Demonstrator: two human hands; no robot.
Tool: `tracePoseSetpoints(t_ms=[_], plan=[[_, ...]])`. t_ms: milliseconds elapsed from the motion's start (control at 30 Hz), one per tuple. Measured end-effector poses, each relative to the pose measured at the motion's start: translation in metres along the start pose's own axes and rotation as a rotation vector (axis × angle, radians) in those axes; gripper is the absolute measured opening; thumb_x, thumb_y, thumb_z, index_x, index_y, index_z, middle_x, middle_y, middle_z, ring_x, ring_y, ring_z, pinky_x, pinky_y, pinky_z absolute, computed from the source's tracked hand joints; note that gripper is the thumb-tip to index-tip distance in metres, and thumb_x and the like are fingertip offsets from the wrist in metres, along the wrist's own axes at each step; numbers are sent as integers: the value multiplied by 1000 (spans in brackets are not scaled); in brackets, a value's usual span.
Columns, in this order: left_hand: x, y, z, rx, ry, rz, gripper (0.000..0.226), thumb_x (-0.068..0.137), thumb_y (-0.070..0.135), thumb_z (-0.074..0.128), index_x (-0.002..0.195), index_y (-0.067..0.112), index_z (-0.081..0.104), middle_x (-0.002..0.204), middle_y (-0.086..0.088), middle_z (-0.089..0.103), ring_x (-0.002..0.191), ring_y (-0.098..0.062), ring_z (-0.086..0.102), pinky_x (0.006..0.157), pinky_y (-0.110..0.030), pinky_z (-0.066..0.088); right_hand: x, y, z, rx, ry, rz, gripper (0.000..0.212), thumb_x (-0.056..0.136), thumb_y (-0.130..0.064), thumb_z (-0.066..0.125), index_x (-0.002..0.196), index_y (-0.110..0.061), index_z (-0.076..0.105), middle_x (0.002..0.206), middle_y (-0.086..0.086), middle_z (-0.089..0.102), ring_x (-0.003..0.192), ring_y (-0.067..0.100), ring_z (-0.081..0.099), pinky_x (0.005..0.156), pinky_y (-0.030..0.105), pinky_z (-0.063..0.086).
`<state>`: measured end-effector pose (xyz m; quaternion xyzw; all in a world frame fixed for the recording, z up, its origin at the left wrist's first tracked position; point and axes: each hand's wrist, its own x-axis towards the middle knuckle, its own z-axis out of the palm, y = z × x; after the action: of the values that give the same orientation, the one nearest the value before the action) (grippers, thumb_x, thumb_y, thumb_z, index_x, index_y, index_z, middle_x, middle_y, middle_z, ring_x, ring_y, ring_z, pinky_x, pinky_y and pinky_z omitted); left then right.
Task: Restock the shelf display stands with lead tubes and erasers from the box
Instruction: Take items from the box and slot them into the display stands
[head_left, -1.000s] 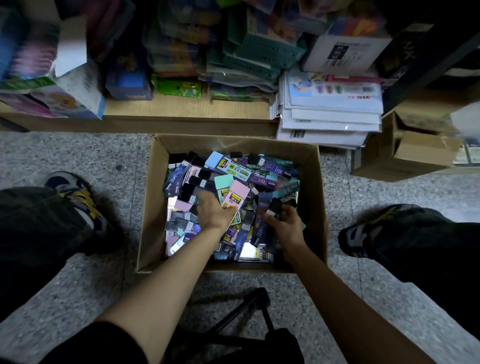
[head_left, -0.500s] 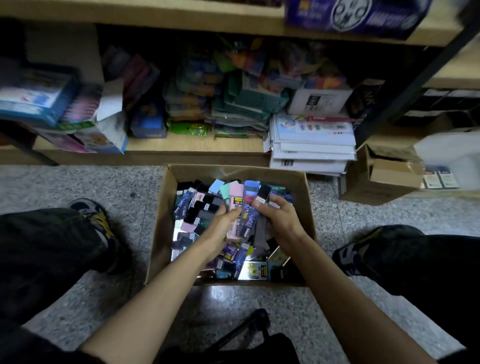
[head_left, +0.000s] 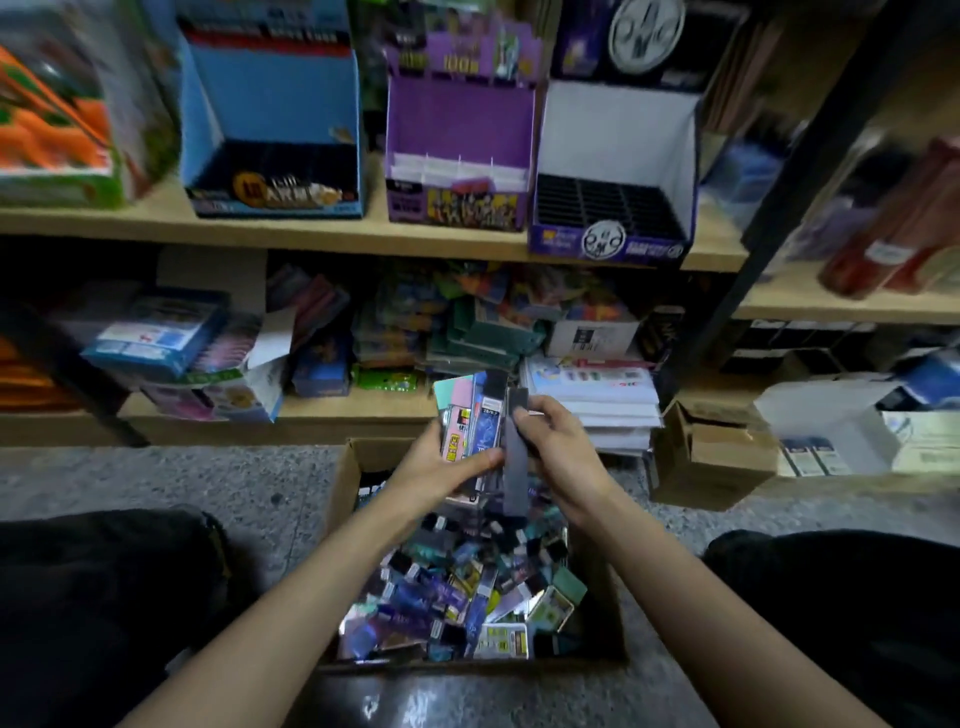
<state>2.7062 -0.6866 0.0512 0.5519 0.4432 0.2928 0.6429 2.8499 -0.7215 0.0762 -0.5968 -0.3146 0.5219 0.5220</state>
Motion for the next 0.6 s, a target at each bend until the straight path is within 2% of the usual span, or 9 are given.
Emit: tracePoseSetpoints(t_ms=[100, 200, 267, 367, 433, 500, 600], plan=[[-1, 35, -3, -38, -60, 95, 33, 82, 6, 68, 106, 24, 54, 95, 9, 72, 79, 0, 68, 63, -11, 49, 0, -38, 0, -80, 22, -159, 9, 96, -13, 49, 93, -19, 55, 77, 7, 64, 66, 17, 62, 70, 36, 54], [4, 68, -5, -60, -78, 179, 33, 81, -2, 65, 105, 20, 57, 91, 8, 74, 80, -1, 69, 62, -12, 49, 7, -76, -2, -108, -2, -291, 16, 96, -9, 49, 111, -10, 55, 72, 7, 65, 55, 14, 62, 58, 24, 54], [9, 90, -9, -51, -51, 216, 32, 80, 0, 68, 102, 20, 56, 82, 11, 73, 72, 1, 67, 57, -11, 48, 13, -101, -6, -78, -12, -328, 24, 96, -8, 49, 120, -7, 53, 71, 10, 65, 56, 18, 60, 62, 26, 52], [20, 120, -18, -17, -29, 233, 33, 76, 11, 74, 103, 20, 56, 79, 9, 71, 66, 0, 66, 50, -13, 47, 23, -133, -12, 22, -71, -352, 24, 97, -12, 47, 117, -13, 61, 70, 8, 64, 60, 17, 56, 64, 25, 48], [27, 138, -25, -6, -14, 245, 40, 70, 21, 78, 105, 22, 56, 82, 7, 72, 70, -3, 68, 52, -14, 48, 30, -151, -14, 97, -107, -359, 25, 99, -16, 43, 113, -23, 62, 71, 7, 61, 63, 17, 53, 66, 26, 46], [36, 151, -31, -3, 10, 255, 46, 64, 30, 78, 104, 24, 58, 86, 6, 74, 76, -6, 69, 58, -14, 50, 39, -165, -18, 128, -129, -349, 29, 101, -18, 39, 121, -27, 57, 74, 5, 59, 65, 14, 55, 67, 24, 46], [48, 164, -39, -12, 56, 265, 37, 72, 25, 77, 103, 26, 57, 90, 8, 74, 80, -7, 70, 58, -13, 51, 52, -179, -25, 77, -119, -319, 36, 100, -19, 40, 131, -35, 50, 77, -3, 62, 67, 6, 60, 61, 18, 48]])
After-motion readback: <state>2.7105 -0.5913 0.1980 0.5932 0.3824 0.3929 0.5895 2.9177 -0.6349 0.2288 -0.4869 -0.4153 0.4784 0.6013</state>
